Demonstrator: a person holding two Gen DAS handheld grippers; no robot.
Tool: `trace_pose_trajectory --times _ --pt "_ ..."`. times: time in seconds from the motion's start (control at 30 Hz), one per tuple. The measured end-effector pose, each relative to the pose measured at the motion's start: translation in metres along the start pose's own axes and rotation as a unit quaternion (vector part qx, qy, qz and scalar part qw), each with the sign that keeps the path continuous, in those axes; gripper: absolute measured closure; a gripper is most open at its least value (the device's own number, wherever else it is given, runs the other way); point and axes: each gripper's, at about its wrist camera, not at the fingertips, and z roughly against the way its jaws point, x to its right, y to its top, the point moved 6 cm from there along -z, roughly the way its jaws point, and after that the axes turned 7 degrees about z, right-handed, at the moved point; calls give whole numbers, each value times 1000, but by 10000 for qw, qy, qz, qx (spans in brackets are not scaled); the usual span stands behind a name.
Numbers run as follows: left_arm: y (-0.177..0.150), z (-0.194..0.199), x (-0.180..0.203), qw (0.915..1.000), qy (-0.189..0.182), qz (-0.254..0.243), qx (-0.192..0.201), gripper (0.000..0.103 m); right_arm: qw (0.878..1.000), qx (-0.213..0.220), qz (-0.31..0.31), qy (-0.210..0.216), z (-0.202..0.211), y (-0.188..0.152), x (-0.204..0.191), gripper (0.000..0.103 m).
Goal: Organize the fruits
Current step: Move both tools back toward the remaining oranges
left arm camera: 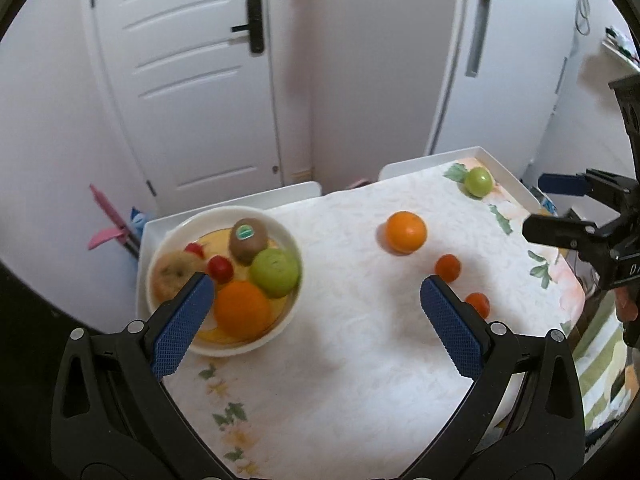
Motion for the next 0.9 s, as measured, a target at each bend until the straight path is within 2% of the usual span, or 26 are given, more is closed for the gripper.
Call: trace_pose_trajectory --times 0.3,0.57,0.9 --pt "1 -28 35 9977 -467 -433 -223 0 9987 -288 -322 -269 8 -40 22 10" --pt "-13 -67 63 9918 -736 -861 -597 5 9964 -613 -572 -125 -4 -79 26 10" --pt "-11 -118 82 9882 -859 -988 -793 10 9930 -860 -810 -7 -33 -114 21 12"
